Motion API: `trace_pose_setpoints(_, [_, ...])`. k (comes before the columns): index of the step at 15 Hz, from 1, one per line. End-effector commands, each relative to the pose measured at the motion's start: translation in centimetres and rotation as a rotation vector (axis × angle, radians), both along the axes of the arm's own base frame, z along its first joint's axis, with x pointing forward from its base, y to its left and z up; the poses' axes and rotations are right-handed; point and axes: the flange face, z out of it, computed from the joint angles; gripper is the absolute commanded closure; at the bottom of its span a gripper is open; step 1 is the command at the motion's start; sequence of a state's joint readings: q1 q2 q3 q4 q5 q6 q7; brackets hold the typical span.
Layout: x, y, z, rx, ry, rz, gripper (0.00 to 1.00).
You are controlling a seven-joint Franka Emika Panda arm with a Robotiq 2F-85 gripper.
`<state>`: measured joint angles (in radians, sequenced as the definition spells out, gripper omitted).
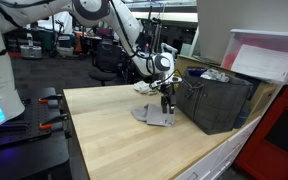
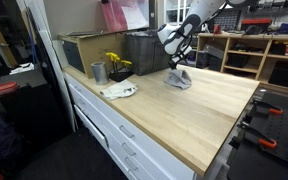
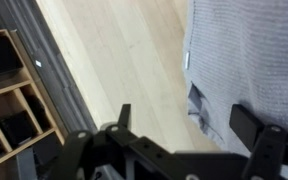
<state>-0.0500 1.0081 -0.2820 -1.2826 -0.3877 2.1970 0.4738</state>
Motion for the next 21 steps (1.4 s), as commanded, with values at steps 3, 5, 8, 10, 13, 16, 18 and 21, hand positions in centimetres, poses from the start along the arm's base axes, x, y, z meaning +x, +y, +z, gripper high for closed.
trace_pose_setpoints(3, [-1.4, 1.9, 1.2, 0.146, 0.113, -0.018, 0.00])
trace_pose_setpoints(5, [-1.5, 2.9, 1.3, 0.183, 0.127, 0.003, 0.00])
trace_pose_setpoints(8, [-1.2, 4.6, 1.2, 0.244, 0.129, 0.102, 0.00])
trace_pose_setpoints(10, [-1.2, 5.9, 0.3, 0.265, 0.165, 0.164, 0.00])
trace_pose_setpoints(13, [-1.4, 7.0, -1.4, 0.330, 0.198, 0.218, 0.00])
trace_pose_setpoints(16, [-2.1, 7.1, -3.5, 0.465, 0.226, 0.190, 0.00])
trace_pose_setpoints(18, [-2.8, 6.6, -4.5, 0.579, 0.221, 0.158, 0.00])
trace_pose_setpoints(21, [-3.4, 5.4, -5.1, 0.732, 0.186, 0.113, 0.00])
